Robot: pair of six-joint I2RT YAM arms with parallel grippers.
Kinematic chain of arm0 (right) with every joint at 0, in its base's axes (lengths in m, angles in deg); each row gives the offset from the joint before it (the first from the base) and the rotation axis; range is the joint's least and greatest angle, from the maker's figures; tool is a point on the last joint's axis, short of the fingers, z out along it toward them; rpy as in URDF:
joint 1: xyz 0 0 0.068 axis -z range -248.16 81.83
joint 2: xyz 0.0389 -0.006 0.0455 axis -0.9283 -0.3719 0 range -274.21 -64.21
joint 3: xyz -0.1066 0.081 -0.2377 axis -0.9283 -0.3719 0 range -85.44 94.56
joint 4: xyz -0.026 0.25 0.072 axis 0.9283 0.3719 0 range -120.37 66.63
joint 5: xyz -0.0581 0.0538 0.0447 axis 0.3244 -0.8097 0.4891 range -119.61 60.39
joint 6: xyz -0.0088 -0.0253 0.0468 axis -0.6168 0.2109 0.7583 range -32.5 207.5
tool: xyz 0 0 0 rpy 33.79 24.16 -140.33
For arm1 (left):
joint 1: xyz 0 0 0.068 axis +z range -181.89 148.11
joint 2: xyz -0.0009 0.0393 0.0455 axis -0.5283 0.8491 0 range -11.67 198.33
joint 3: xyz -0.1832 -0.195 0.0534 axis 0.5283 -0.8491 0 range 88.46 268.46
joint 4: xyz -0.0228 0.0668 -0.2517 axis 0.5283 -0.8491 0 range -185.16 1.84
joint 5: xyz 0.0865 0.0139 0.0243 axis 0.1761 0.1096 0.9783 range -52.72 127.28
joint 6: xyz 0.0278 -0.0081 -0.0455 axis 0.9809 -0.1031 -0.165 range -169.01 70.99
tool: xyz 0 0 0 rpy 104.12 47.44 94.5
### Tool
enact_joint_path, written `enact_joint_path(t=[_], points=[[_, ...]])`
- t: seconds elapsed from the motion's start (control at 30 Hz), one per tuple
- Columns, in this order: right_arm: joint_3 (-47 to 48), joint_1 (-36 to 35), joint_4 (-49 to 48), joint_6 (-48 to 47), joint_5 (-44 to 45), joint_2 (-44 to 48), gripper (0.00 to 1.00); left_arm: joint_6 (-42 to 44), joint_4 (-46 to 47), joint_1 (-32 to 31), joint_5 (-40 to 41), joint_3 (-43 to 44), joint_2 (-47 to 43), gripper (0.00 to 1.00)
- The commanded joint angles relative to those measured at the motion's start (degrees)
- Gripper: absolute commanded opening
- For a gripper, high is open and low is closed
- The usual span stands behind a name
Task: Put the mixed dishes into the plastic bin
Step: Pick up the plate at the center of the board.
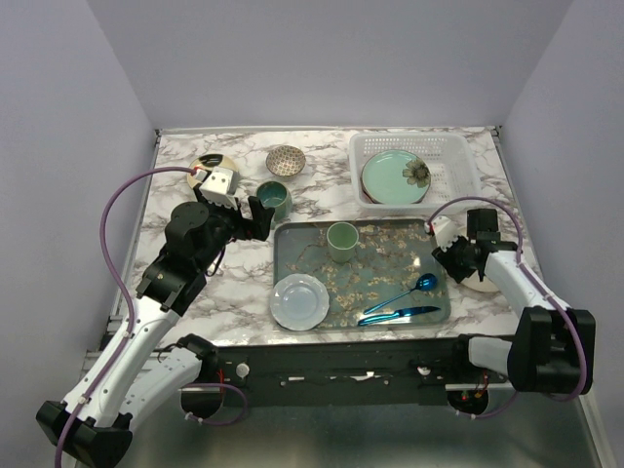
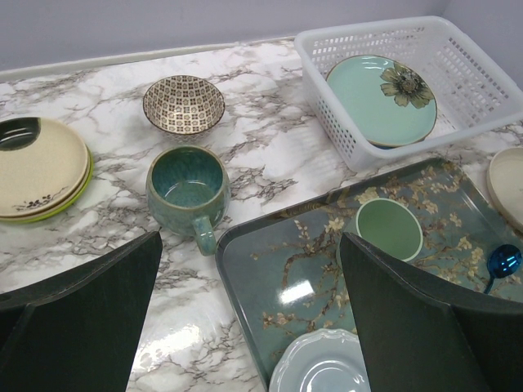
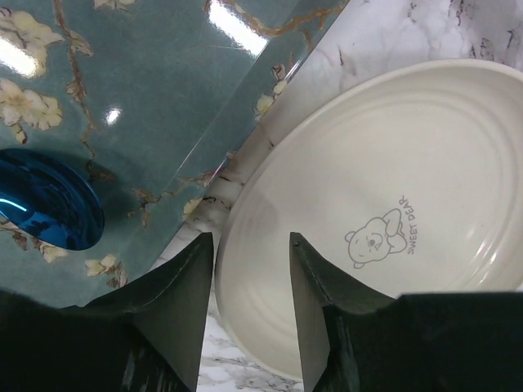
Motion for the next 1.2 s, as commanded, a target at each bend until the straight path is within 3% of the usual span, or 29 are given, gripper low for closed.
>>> enact_joint_path(t=[0.0, 0.33, 1.0, 1.17], points=[[2.3, -0.1, 0.7, 0.0, 0.1, -2.8, 0.49, -0.3, 0.3, 0.4, -1.1, -0.5, -0.2, 0.99], [6.4, -0.1, 3.5, 1.2, -0.3, -7.6, 0.35, -0.2, 0.2, 0.4, -1.0, -0.4, -0.3, 0.99], [11.9, -2.7, 6.6, 7.7, 3.9, -15.5, 0.34, -0.3, 0.2, 0.4, -1.1, -0.4, -0.5, 0.99], [12.0, -3.2, 6.3, 8.8, 5.0, -16.0, 0.19, -0.3, 0.3, 0.4, -1.1, -0.4, -0.6, 0.99]])
